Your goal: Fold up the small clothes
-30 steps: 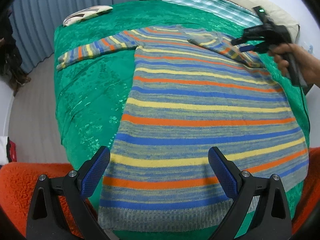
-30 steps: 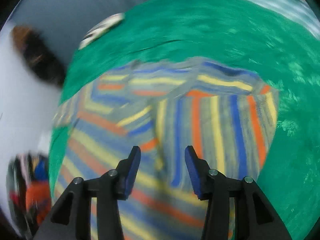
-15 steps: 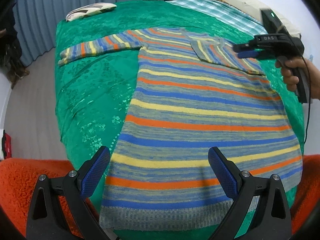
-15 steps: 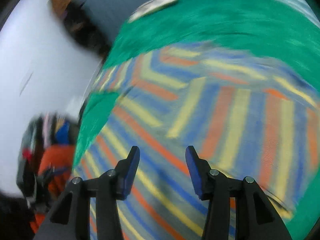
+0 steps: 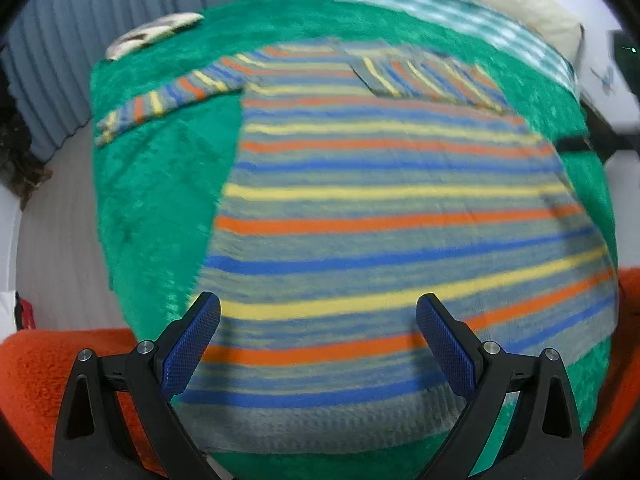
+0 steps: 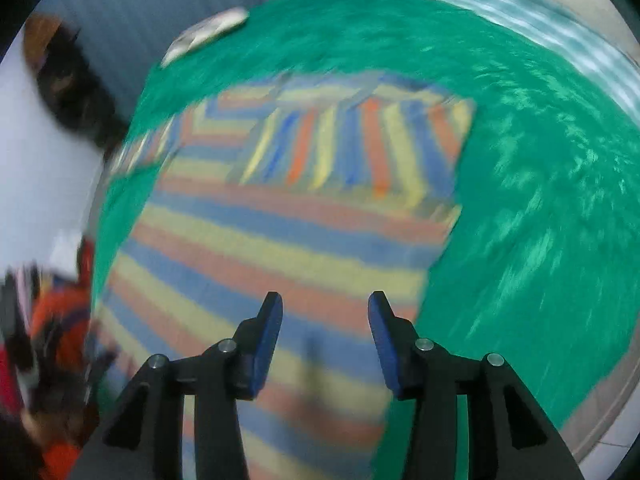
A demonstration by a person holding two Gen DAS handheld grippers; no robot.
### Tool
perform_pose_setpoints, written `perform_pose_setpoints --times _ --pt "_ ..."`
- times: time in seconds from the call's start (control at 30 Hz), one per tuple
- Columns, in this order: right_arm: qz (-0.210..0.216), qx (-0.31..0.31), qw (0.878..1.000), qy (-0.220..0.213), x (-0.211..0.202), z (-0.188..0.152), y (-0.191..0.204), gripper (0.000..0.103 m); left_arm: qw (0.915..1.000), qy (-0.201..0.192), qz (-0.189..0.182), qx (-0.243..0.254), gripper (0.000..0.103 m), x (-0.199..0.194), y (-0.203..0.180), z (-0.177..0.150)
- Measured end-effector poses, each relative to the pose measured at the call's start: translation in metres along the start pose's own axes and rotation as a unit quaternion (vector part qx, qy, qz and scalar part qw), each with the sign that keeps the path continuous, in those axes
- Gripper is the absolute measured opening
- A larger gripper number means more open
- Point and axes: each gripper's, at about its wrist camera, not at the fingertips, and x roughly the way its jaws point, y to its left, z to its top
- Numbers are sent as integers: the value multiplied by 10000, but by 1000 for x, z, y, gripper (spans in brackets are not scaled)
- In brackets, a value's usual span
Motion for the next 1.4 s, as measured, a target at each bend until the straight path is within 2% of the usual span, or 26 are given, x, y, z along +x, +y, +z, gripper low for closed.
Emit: perform_pose_setpoints --times 0.1,0.2,0.3,0.37,0.43,0.5,0.63,1.0,1.4 --pt "-122 -234 9993 251 4 -60 44 46 9983 523 -94 230 101 18 -11 -10" --pt "-447 -202 9952 851 24 -120 64 47 9987 453 2 244 103 20 -13 -15" --pt "-781 80 9956 508 11 -138 73 49 9988 433 -43 210 103 17 -11 -16" --pt "-887 434 9950 126 -5 -138 74 51 9990 423 -57 144 103 16 -9 -16" --pt "-1025 525 9930 -261 -19 -136 81 61 9990 431 -37 138 103 17 -9 -16" --pt "-1230 382 9902 -546 -25 -130 90 61 9990 413 9 146 103 17 -10 -17" --pt "-1486 244 9851 -835 -31 -124 98 61 9992 370 23 142 103 17 -11 -18" --pt "-1754 485 9792 -900 -27 -121 90 61 9996 263 33 121 103 19 -11 -20" --pt "-1933 456 9754 -953 -28 -120 91 62 9996 257 25 114 103 19 -12 -20"
